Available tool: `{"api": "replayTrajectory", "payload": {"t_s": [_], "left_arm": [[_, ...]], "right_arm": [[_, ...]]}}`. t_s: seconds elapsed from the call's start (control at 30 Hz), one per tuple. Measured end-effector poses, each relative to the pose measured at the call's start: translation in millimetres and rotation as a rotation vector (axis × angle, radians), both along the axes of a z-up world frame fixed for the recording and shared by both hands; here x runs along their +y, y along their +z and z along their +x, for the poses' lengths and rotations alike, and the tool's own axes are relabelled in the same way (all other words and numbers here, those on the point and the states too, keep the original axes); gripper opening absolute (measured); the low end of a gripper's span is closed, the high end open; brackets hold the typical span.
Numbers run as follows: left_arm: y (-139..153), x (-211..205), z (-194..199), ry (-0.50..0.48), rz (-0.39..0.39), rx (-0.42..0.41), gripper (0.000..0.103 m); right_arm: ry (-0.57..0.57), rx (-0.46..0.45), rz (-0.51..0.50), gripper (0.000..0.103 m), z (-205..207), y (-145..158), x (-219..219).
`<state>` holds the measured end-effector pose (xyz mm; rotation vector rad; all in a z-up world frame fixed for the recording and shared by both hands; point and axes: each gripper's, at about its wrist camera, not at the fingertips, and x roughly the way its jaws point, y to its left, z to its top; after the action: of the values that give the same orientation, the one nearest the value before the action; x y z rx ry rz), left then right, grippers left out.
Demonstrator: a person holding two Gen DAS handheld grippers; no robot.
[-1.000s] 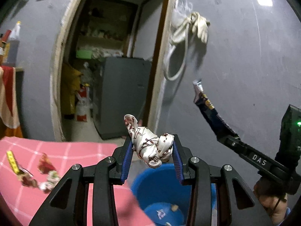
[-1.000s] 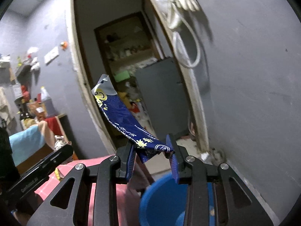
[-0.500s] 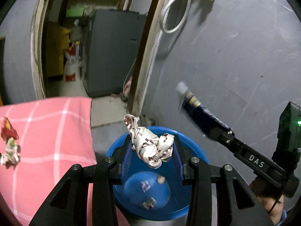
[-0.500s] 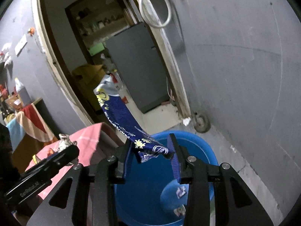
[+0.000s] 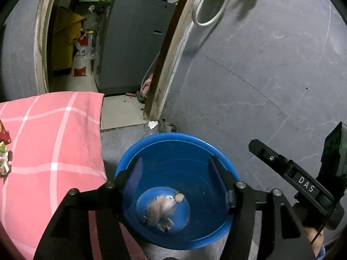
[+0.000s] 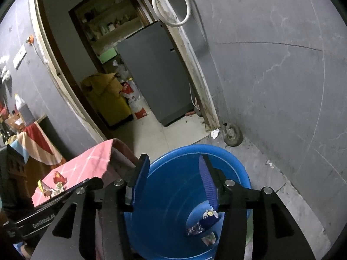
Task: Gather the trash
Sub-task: 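Carry both wrappers over the blue bucket and open both tools, then bring both tools back over the remaining wrappers on the table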
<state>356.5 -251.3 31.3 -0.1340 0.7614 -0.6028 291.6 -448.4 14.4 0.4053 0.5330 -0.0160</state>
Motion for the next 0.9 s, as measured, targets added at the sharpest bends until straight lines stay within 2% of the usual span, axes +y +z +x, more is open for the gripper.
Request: {"api": "replayTrajectory", "payload": {"t_s": [0.1, 0.2, 0.23, 0.27, 0.33, 0.53, 0.63, 0.67, 0.9], "left_arm": [[2, 4, -1, 0.011, -0.003, -0.01, 0.06], [7, 13, -3, 0.036, -0.02, -0.033, 0.06], [9, 16, -6, 0.046, -0.029, -0.044, 0.06], [11, 21, -8, 0.055, -0.038, -0.056, 0.067], [18, 33, -12, 0.091, -0.059, -0.094, 0.076], [36, 64, -28, 0.163, -0.077, -0.209, 0.077], [45, 82, -40, 0.218, -0.076, -0.28, 0.101], [48, 89, -45, 0.242, -0.083, -0.314, 0.101], [60, 124, -67, 0.309, -0.079, -0.409, 0.101]], "right_arm": [[-0.002, -0.019, -0.001, 0.05, -2, 3, 1], [-0.004, -0.048, -0.003, 0.055, -5, 7, 3], [-0.005, -0.06, -0.004, 0.06, -6, 9, 3], [-0.005, -0.077, -0.006, 0.066, -8, 12, 4], [-0.004, -0.109, -0.013, 0.072, -11, 16, 7], [0.023, -0.217, -0.055, 0.086, -21, 32, 25], [0.043, -0.272, -0.081, 0.095, -24, 40, 38], [0.05, -0.293, -0.091, 0.101, -25, 43, 44], [0.117, -0.427, -0.125, 0.103, -34, 61, 77]]}}
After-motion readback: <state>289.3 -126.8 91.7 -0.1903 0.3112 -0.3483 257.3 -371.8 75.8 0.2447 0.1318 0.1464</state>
